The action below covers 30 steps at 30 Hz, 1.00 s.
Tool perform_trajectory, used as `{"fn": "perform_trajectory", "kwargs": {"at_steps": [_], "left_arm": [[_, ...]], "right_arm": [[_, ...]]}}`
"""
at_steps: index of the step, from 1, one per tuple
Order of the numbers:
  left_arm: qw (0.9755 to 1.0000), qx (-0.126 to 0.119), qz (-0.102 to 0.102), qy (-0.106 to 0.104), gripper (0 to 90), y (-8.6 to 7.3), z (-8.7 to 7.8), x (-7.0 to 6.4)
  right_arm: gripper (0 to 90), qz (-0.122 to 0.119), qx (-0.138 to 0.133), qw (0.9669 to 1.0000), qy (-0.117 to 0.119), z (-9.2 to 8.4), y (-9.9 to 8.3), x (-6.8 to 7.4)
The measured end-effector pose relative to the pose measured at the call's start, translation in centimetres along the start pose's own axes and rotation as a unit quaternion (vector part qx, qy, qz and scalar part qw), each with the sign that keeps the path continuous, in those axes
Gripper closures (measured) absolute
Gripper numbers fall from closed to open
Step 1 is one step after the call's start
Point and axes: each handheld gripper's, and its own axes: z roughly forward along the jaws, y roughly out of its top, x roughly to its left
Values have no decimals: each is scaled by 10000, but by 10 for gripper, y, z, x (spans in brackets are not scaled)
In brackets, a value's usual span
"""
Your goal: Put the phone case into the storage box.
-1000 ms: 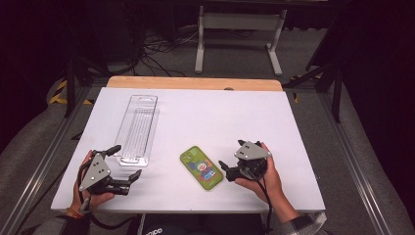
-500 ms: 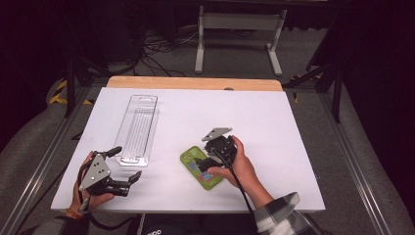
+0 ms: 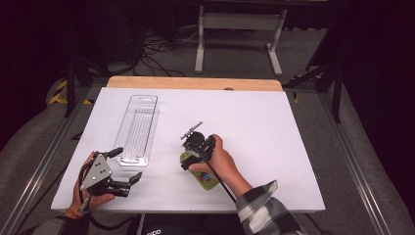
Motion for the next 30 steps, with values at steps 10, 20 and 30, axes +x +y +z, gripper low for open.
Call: {"fn": "perform_trajectory", "kwargs": {"at_steps": [10, 20, 30], "left_arm": [[10000, 28, -6, 56, 33, 0, 0, 0], [10000, 40, -28, 52, 33, 0, 2, -1], [10000, 26, -10, 24, 33, 0, 1, -1]], "right_arm": [[66, 124, 435, 9990, -36, 21, 3, 0], [138, 190, 377, 9991, -34, 25, 4, -2], [164, 186, 157, 9996, -105, 22, 1, -2]]}}
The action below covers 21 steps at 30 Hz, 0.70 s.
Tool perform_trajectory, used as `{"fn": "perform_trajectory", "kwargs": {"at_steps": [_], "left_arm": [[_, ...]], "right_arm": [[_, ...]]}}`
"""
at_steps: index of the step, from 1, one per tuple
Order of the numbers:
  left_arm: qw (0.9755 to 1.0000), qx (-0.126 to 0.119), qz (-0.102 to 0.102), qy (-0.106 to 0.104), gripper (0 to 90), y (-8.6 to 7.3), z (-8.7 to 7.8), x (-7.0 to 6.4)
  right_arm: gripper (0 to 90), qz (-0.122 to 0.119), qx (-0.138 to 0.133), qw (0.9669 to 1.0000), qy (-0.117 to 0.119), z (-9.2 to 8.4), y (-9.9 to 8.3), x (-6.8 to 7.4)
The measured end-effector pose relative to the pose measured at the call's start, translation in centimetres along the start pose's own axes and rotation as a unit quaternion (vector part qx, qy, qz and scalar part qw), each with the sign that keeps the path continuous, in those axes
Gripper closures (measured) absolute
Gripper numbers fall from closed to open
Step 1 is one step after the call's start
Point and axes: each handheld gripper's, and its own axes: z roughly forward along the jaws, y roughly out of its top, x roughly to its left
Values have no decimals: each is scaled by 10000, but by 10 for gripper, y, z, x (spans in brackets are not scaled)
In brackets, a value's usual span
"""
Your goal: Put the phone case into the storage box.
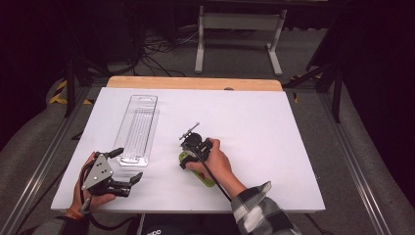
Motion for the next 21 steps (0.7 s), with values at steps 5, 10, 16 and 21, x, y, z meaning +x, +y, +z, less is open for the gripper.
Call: {"fn": "perform_trajectory", "kwargs": {"at_steps": [5, 10, 16, 21], "left_arm": [[10000, 15, 1, 27, 33, 0, 0, 1], [10000, 55, -51, 56, 33, 1, 2, 0], [9994, -76, -313, 113, 69, 3, 3, -1], [9992, -97, -385, 71, 75, 6, 7, 0]], "right_arm": [[165, -10, -246, 9997, -13, -7, -4, -2], [165, 111, -713, 9974, -27, -21, -10, -8], [165, 149, -1105, 9938, -28, -37, -15, -12], [166, 165, -1595, 9871, -11, -54, -24, -16]]}}
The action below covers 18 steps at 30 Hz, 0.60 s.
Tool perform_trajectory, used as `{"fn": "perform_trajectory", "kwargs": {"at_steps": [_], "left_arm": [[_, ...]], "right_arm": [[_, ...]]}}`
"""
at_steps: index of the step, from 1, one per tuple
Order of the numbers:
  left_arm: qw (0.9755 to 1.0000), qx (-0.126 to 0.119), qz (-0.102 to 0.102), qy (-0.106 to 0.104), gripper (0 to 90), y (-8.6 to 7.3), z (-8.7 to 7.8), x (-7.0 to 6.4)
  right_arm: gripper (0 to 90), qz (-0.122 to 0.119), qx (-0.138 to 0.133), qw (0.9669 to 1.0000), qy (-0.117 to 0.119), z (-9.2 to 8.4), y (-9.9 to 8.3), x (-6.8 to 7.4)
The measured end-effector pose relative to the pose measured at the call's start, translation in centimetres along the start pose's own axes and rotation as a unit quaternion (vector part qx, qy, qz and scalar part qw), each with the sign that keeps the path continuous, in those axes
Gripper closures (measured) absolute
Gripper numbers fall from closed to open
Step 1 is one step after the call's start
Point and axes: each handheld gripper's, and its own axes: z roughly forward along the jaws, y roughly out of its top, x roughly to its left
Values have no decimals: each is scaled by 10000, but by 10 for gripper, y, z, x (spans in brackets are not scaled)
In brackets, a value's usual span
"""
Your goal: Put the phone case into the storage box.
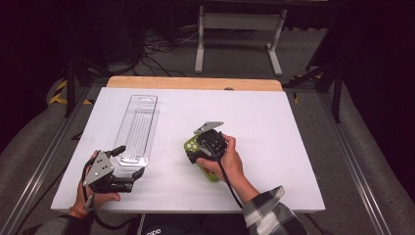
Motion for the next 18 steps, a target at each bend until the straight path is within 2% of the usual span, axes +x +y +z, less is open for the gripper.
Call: {"fn": "perform_trajectory", "kwargs": {"at_steps": [5, 6, 9, 10, 18], "left_arm": [[10000, 2, -85, -38, 78, 5, 4, 0], [9999, -59, -104, -19, 77, 6, 7, -1], [10000, -19, -87, -27, 78, 10, 9, -1], [9999, -49, -138, -8, 83, 13, 13, -1], [9998, -162, -84, 55, 75, 23, 20, -2]], "right_arm": [[167, 12, -454, 9990, -24, -14, -2, -4], [167, 21, -527, 9986, -41, -16, -2, -4], [167, 75, -883, 9961, -50, -24, -1, -8], [167, 82, -980, 9951, -27, -25, -1, -9], [167, 93, -1478, 9889, -82, -34, 1, -17]]}}
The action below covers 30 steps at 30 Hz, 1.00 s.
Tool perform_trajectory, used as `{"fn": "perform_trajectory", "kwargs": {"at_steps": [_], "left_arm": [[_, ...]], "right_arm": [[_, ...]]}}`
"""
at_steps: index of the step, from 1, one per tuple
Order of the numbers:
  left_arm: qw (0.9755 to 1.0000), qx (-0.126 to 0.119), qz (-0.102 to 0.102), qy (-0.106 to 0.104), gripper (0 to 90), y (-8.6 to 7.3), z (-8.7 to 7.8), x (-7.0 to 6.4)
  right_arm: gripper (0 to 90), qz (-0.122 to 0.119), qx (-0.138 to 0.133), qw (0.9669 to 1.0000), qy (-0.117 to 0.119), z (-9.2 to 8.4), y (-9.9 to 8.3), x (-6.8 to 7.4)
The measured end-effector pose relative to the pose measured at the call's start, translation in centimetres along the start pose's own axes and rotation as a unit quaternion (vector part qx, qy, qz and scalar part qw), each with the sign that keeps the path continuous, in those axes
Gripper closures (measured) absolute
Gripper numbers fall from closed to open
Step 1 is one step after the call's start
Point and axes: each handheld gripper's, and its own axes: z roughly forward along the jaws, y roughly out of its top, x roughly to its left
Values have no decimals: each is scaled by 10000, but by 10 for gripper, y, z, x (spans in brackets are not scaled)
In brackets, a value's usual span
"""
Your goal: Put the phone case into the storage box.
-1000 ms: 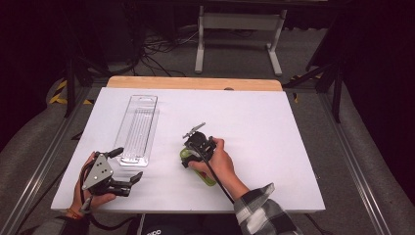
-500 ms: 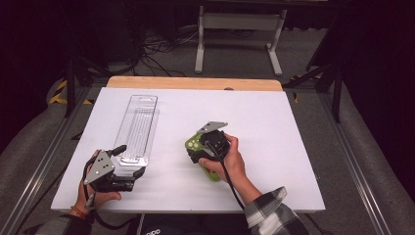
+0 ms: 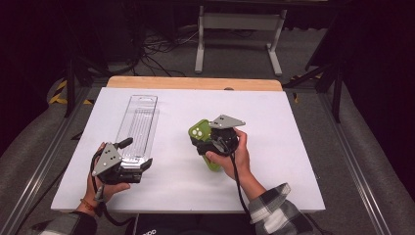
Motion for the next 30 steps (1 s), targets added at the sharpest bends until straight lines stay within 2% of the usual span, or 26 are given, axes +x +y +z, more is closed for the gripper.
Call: {"fn": "perform_trajectory", "kwargs": {"at_steps": [4, 9, 10, 16, 17, 22, 24, 28, 30], "left_arm": [[9999, -56, -89, -138, 77, 6, 6, -1], [9997, 11, -10, -224, 92, 13, 16, -6], [9997, 14, 73, -242, 92, 16, 22, -9], [9992, -34, -15, -396, 97, 21, 29, -15], [9992, -55, 65, -399, 100, 22, 32, -19], [9986, -14, 69, -520, 116, 24, 42, -27], [9979, 27, 78, -638, 120, 26, 49, -33], [9973, -7, 38, -733, 141, 30, 58, -39], [9968, -75, -116, -789, 151, 32, 63, -40]], "right_arm": [[166, -15, -155, 9998, -93, -3, 1, 0], [166, 63, -355, 9991, -201, -8, 1, 2], [166, 57, -400, 9989, -226, -9, 2, 2], [166, 123, -560, 9982, -145, -8, 4, 4], [166, 85, -610, 9980, -133, -7, 4, 6], [166, 96, -722, 9973, -134, -8, 5, 7], [166, 133, -790, 9967, -131, -9, 5, 8], [166, 86, -890, 9959, -132, -9, 5, 11], [166, 82, -942, 9955, -93, -9, 6, 13]]}}
